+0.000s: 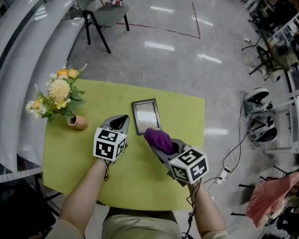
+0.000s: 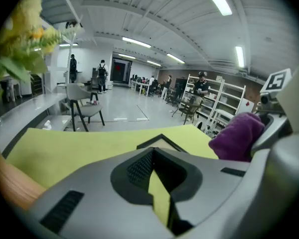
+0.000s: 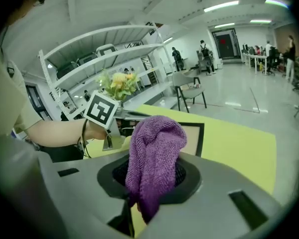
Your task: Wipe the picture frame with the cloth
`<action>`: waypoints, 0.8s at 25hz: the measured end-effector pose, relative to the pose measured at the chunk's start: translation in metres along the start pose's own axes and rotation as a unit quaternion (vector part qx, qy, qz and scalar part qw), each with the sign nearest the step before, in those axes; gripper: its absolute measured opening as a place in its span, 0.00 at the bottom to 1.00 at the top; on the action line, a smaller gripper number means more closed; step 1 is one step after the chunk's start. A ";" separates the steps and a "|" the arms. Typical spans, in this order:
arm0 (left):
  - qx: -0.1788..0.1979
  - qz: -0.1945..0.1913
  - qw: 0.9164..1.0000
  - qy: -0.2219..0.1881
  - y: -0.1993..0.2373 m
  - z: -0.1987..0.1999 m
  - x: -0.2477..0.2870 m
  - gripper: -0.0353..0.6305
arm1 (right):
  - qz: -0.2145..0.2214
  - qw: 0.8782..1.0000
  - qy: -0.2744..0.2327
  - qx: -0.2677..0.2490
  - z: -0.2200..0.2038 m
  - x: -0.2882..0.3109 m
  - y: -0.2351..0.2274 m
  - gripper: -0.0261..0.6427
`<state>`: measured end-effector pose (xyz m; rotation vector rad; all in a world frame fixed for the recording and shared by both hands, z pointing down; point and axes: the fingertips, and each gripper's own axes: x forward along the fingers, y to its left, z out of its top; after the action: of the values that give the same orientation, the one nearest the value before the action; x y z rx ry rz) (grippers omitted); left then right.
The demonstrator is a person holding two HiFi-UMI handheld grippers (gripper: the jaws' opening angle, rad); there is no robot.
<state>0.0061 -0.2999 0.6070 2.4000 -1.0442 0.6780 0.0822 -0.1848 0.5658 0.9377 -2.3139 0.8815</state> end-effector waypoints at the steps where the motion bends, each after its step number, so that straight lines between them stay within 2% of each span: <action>1: -0.001 0.003 1.000 -0.011 0.000 0.012 -0.011 0.06 | -0.007 1.000 -0.010 -0.004 0.007 -0.011 0.000 0.17; 6: 0.047 0.012 0.998 -0.043 -0.017 0.068 -0.073 0.06 | -0.021 0.997 -0.052 -0.055 0.047 -0.068 0.015 0.17; 11: 0.079 0.023 0.992 -0.093 -0.042 0.120 -0.132 0.06 | -0.039 0.990 -0.105 -0.088 0.087 -0.119 0.035 0.17; 15: 0.108 0.040 0.983 -0.141 -0.064 0.158 -0.177 0.06 | -0.054 0.979 -0.163 -0.107 0.116 -0.156 0.051 0.17; 20: 0.137 0.048 0.969 -0.201 -0.094 0.200 -0.229 0.06 | -0.077 0.961 -0.236 -0.125 0.146 -0.207 0.072 0.17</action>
<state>-0.0069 -0.2287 0.2971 2.8205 -1.3065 0.3934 0.1346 -0.1618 0.3087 1.3024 -2.6139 0.3079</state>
